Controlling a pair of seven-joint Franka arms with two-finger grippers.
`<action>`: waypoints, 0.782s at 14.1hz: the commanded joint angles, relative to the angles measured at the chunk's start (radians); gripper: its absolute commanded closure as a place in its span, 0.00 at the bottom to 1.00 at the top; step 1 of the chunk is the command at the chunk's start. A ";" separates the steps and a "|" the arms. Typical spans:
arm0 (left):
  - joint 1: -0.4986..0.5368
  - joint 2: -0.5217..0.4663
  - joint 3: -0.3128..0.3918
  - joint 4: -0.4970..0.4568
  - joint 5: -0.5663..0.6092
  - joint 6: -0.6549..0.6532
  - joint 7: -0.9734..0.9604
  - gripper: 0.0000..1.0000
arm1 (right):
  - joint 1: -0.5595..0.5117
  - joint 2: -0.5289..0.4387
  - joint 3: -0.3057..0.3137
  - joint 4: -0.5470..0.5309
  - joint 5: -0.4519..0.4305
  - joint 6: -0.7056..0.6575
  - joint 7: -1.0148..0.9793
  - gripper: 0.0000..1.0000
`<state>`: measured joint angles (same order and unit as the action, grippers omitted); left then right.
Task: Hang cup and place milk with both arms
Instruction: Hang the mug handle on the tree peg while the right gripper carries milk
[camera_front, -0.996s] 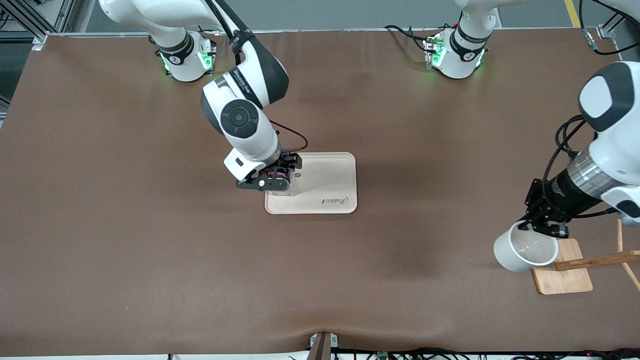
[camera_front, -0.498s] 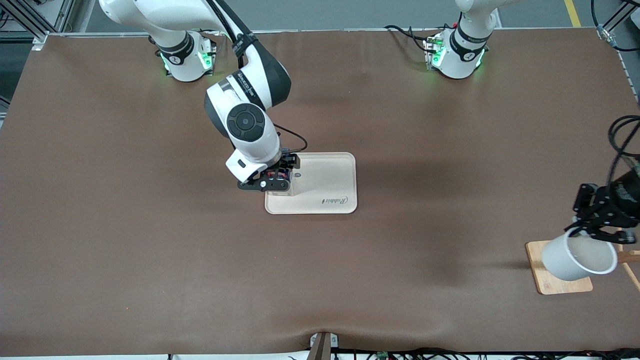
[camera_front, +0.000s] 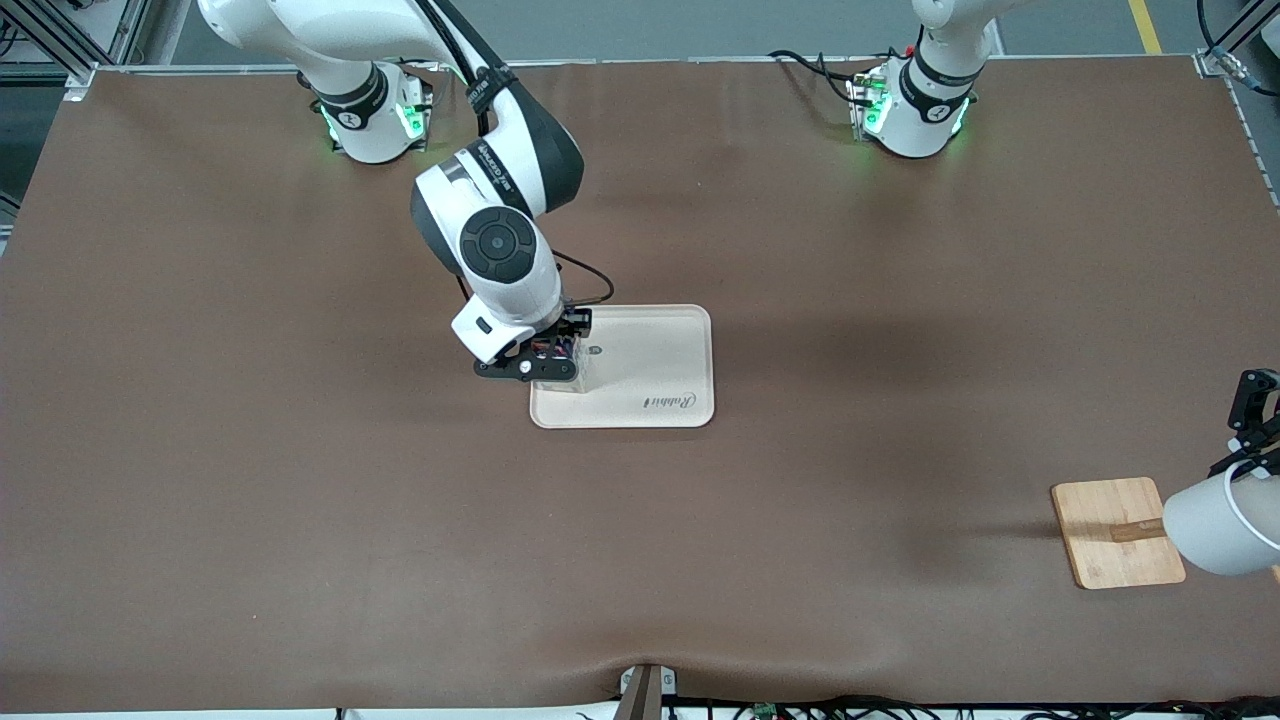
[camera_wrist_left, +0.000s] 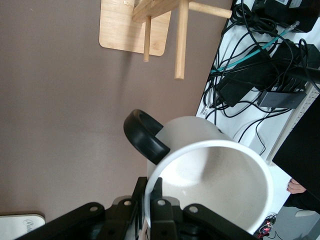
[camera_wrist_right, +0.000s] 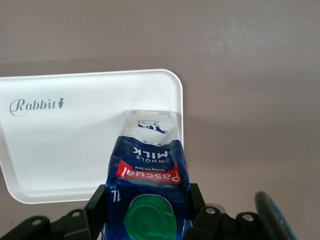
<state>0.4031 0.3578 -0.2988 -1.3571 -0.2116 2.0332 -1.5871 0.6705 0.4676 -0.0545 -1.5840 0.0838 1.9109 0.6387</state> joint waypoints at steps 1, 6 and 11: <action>0.032 0.029 -0.008 0.030 -0.089 -0.011 0.032 1.00 | -0.002 0.002 -0.005 0.027 0.010 -0.010 0.035 1.00; 0.072 0.064 -0.008 0.049 -0.178 -0.007 0.032 1.00 | -0.149 0.052 -0.007 0.294 0.157 -0.310 0.004 1.00; 0.075 0.087 -0.008 0.062 -0.189 0.007 0.035 1.00 | -0.345 0.007 -0.015 0.311 0.145 -0.457 -0.291 1.00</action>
<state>0.4723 0.4210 -0.2990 -1.3284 -0.3748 2.0399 -1.5640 0.4032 0.4772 -0.0817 -1.2932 0.2135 1.4936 0.4508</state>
